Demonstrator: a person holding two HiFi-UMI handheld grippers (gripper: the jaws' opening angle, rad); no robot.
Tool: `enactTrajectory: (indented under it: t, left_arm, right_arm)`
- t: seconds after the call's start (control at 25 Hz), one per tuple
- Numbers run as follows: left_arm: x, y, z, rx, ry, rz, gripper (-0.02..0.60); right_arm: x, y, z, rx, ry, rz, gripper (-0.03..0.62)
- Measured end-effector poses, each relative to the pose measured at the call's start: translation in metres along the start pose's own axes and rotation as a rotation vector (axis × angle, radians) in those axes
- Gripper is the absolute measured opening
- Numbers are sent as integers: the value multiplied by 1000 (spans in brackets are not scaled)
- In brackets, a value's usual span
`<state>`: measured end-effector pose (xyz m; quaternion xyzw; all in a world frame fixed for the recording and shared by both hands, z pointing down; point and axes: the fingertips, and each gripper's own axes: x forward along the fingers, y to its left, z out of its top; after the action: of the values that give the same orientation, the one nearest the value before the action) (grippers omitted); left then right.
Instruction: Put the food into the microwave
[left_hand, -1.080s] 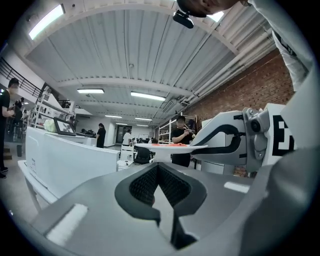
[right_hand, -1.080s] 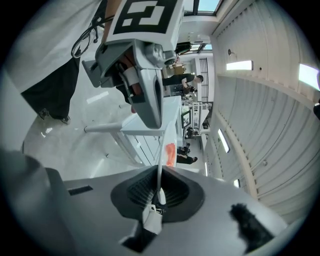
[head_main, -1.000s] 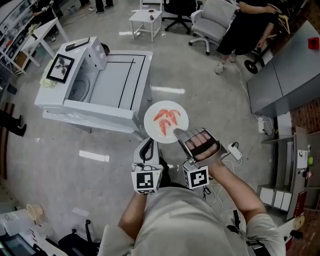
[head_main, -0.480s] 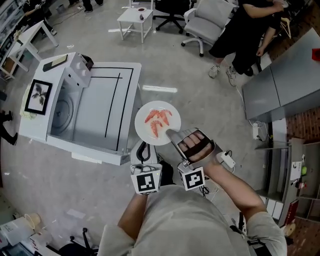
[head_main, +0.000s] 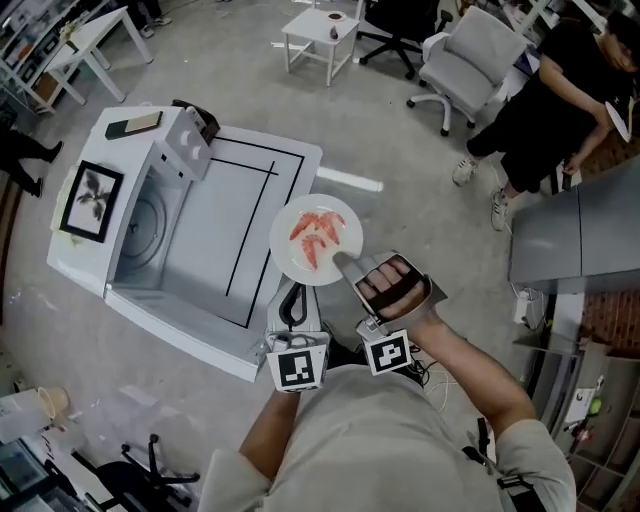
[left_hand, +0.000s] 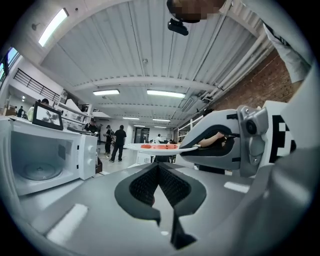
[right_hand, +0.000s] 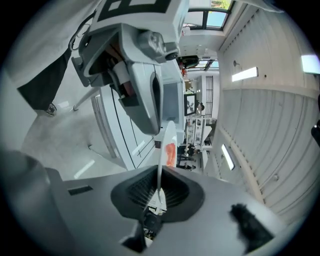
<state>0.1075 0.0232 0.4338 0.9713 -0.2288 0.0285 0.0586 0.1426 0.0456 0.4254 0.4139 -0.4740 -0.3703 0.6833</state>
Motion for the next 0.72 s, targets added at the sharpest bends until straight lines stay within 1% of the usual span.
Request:
enactTrajectory:
  t: [0.08, 0.16, 0.28, 0.36, 0.48, 0.64, 0.72]
  left_arm:
    - [7, 12, -4, 7, 11, 42, 8]
    - [14, 29, -9, 6, 20, 109, 8]
    - [23, 52, -11, -32, 21, 221, 8]
    - [30, 64, -10, -43, 13, 286, 8]
    - [44, 84, -12, -47, -5, 409, 8]
    - [57, 103, -18, -45, -18, 590, 8]
    - [63, 109, -17, -39, -24, 659, 8]
  right_arm:
    - [19, -4, 3, -11, -42, 1, 26]
    - [38, -9, 9, -33, -102, -3, 26]
    - [66, -17, 18, -72, -210, -22, 26]
    - [82, -21, 21, -89, -265, -35, 26]
    - [110, -26, 23, -122, -362, -63, 26]
    - [139, -29, 26, -180, -528, -86, 26]
    - [150, -32, 26, -201, -595, -99, 26]
